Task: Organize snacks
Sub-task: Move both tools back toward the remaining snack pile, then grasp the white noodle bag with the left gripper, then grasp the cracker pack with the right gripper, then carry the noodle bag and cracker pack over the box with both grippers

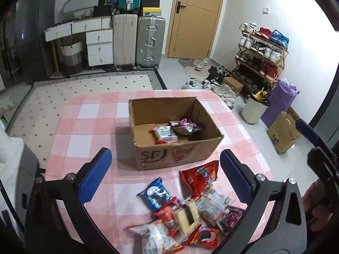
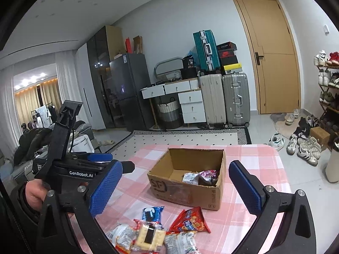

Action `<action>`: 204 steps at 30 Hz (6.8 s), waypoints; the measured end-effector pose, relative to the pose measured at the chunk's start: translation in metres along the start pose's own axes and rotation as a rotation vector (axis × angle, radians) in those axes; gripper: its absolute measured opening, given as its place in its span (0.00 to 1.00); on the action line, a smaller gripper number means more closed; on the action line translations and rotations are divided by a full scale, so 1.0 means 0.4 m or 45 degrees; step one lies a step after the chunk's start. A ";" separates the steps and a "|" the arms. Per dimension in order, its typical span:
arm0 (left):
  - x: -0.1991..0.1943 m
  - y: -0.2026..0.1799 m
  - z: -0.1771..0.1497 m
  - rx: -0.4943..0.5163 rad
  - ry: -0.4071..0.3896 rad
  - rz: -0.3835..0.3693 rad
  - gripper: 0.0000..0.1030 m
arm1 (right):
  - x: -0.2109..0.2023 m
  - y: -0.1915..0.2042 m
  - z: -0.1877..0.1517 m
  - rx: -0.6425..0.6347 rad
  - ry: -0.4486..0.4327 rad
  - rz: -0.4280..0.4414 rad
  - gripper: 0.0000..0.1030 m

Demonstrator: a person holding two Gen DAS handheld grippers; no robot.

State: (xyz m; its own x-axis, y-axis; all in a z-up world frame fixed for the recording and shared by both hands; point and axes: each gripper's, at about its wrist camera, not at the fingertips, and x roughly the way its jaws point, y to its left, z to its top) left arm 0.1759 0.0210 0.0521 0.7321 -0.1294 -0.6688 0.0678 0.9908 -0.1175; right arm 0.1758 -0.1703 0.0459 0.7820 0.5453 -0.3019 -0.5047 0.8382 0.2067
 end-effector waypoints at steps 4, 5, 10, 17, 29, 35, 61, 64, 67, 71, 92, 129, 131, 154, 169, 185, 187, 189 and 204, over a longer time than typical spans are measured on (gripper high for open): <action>-0.054 -0.014 -0.032 0.028 -0.029 0.024 0.99 | -0.046 0.028 -0.018 -0.006 -0.011 -0.003 0.99; -0.065 -0.017 -0.043 0.028 -0.030 0.020 0.99 | -0.055 0.033 -0.024 -0.007 -0.013 -0.004 0.99; -0.102 -0.027 -0.086 0.029 -0.033 0.016 0.99 | -0.087 0.046 -0.064 0.022 -0.006 -0.009 0.99; -0.133 -0.016 -0.143 0.003 -0.033 0.011 0.99 | -0.120 0.064 -0.115 0.026 0.014 -0.020 0.99; -0.143 0.028 -0.240 -0.084 0.002 -0.004 0.99 | -0.130 0.078 -0.203 0.029 0.072 -0.026 0.99; -0.107 0.035 -0.298 -0.106 0.066 -0.015 0.99 | -0.123 0.076 -0.246 0.031 0.107 -0.019 0.99; 0.081 0.096 -0.449 -0.174 0.305 -0.006 0.99 | -0.074 0.053 -0.342 0.053 0.211 0.003 0.99; 0.099 0.098 -0.456 -0.178 0.322 0.000 0.99 | -0.075 0.052 -0.347 0.057 0.214 0.004 0.99; 0.120 0.104 -0.461 -0.185 0.330 0.002 0.99 | -0.073 0.048 -0.353 0.061 0.220 0.006 0.99; 0.136 0.123 -0.458 -0.218 0.320 -0.039 0.99 | -0.066 0.037 -0.362 0.069 0.236 0.006 0.99; 0.194 0.156 -0.481 -0.307 0.324 -0.239 0.68 | -0.033 0.020 -0.394 0.094 0.279 0.006 0.99; 0.058 0.306 -0.547 -0.377 0.179 -0.398 0.36 | 0.183 0.154 -0.394 0.009 0.485 0.157 0.99; 0.046 0.315 -0.549 -0.383 0.167 -0.407 0.37 | 0.214 0.158 -0.395 0.010 0.511 0.167 0.99; 0.027 0.360 -0.569 -0.430 0.152 -0.421 0.37 | 0.378 0.168 -0.454 -0.048 0.675 0.092 0.88; 0.005 0.341 -0.559 -0.401 0.159 -0.387 0.37 | 0.324 0.133 -0.449 0.075 0.602 0.133 0.56; -0.037 0.262 -0.516 -0.295 0.149 -0.320 0.37 | 0.200 0.089 -0.404 0.142 0.469 0.163 0.56; -0.040 0.252 -0.507 -0.282 0.145 -0.318 0.37 | 0.180 0.080 -0.396 0.151 0.446 0.167 0.56; -0.043 0.240 -0.496 -0.269 0.142 -0.317 0.37 | 0.164 0.072 -0.391 0.158 0.428 0.171 0.56; -0.042 0.128 -0.351 -0.143 0.126 -0.283 0.37 | 0.029 0.005 -0.302 0.187 0.283 0.174 0.56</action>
State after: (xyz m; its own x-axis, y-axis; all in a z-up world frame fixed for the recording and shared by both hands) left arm 0.0720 0.0683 -0.0457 0.6374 -0.3524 -0.6852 0.1399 0.9274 -0.3468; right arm 0.1397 -0.1612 -0.0698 0.6028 0.6552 -0.4553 -0.5288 0.7554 0.3871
